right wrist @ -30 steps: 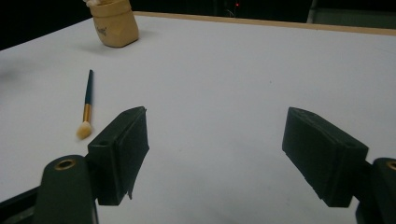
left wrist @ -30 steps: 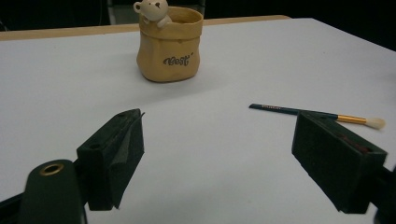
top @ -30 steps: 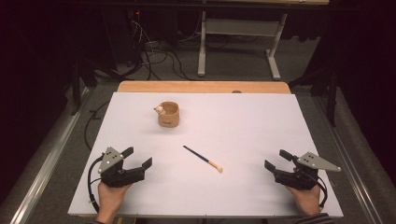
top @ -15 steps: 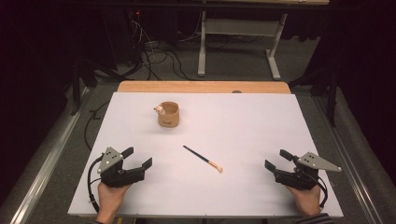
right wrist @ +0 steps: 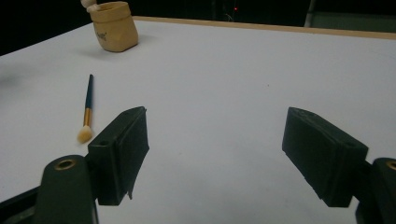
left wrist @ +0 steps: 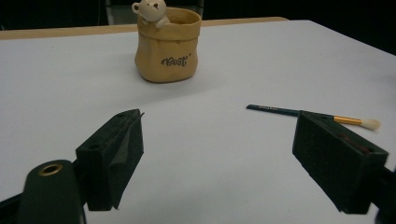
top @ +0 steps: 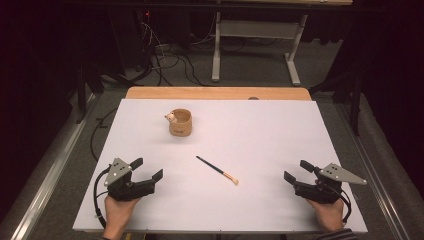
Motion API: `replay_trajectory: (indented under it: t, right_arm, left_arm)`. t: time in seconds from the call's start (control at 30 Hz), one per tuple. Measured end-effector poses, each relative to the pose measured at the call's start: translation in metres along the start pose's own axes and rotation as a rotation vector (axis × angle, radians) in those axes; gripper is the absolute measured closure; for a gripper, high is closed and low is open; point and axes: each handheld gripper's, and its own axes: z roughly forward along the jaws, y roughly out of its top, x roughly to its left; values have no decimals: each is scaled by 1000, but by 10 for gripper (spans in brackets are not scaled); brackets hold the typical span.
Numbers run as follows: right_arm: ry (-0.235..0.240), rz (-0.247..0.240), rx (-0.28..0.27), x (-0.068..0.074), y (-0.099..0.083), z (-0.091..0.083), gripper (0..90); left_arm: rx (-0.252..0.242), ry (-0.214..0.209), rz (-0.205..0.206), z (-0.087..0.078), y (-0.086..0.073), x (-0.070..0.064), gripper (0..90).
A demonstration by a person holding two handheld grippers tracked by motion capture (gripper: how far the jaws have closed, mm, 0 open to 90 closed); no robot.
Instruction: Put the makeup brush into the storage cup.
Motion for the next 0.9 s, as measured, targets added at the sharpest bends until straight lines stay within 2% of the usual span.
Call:
replay_trajectory:
  t: [0.43,0.9]
  right_arm:
    - [6,-9,1,2,1,0,244]
    - [30,-29,6,13,5,6,242]
  left_arm:
    - [1,-2,0,0,0,0,170]
    - [-3,-7,-2,-2,0,-1,171]
